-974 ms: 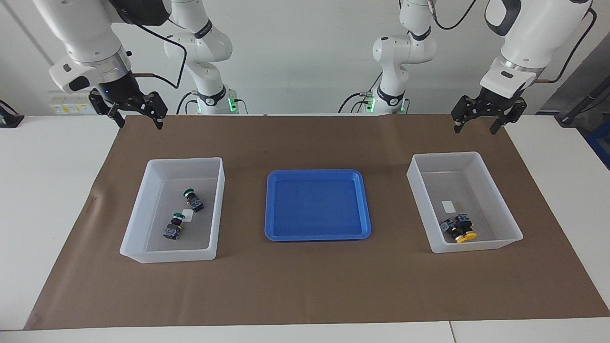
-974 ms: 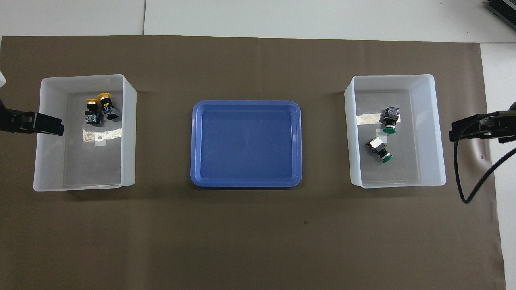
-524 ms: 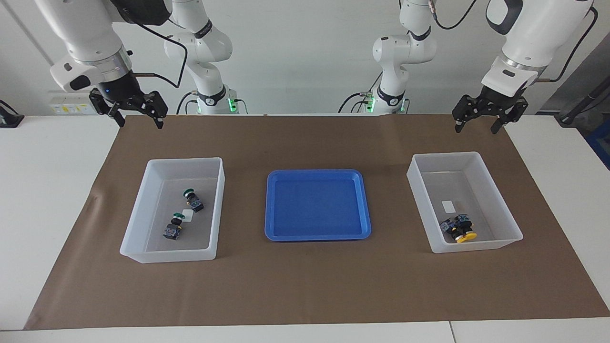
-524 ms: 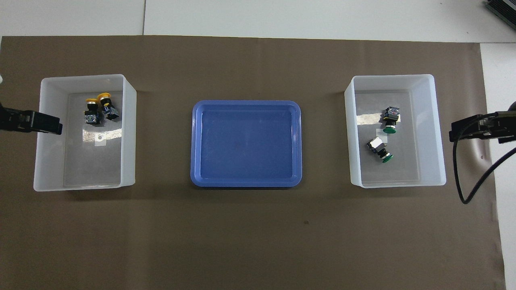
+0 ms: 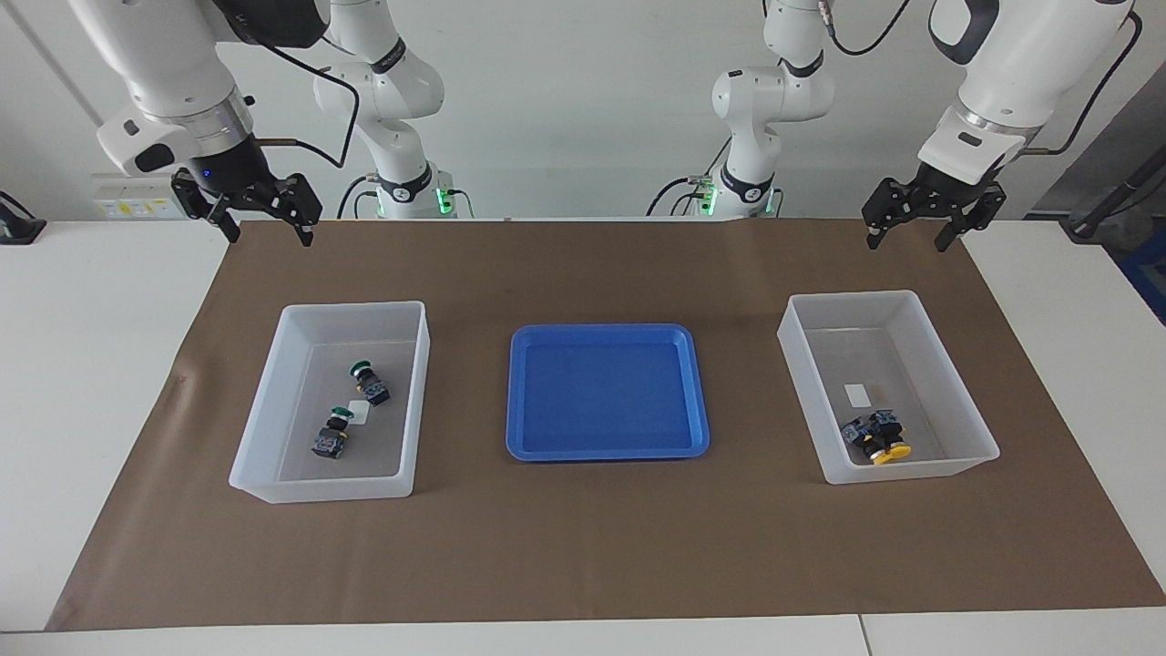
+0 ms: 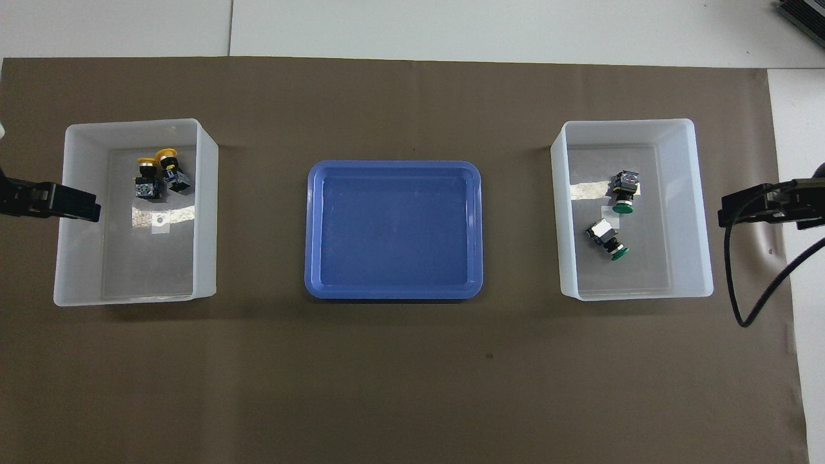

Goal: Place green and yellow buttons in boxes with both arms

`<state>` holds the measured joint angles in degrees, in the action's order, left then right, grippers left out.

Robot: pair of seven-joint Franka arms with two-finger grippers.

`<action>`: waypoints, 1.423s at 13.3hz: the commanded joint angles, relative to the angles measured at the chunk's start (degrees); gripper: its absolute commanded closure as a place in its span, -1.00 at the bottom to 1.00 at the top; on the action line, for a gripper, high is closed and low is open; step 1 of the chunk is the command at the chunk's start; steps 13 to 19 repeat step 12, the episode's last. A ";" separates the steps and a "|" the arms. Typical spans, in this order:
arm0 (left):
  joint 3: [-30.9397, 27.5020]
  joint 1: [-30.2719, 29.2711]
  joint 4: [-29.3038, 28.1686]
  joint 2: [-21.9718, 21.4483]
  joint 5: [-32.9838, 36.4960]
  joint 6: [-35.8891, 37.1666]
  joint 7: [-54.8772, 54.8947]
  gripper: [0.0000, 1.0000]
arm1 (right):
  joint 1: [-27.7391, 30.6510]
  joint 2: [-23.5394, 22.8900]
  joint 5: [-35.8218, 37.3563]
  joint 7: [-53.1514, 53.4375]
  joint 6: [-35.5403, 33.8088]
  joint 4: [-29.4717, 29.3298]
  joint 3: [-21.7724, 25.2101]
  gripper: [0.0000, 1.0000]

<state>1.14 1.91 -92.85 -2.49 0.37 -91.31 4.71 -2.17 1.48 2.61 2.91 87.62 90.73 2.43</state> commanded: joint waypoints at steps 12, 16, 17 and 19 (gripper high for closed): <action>-0.09 -0.33 -0.66 -1.03 -0.72 0.52 0.13 -1.00 | 0.15 1.85 0.03 -2.12 -1.40 1.82 -0.32 -1.00; -0.09 -0.33 -0.66 -1.03 -0.72 0.52 0.13 -1.00 | 0.15 1.85 0.03 -2.12 -1.40 1.82 -0.32 -1.00; -0.09 -0.33 -0.66 -1.03 -0.72 0.52 0.13 -1.00 | 0.15 1.85 0.03 -2.12 -1.40 1.82 -0.32 -1.00; -0.09 -0.33 -0.66 -1.03 -0.72 0.52 0.13 -1.00 | 0.15 1.85 0.03 -2.12 -1.40 1.82 -0.32 -1.00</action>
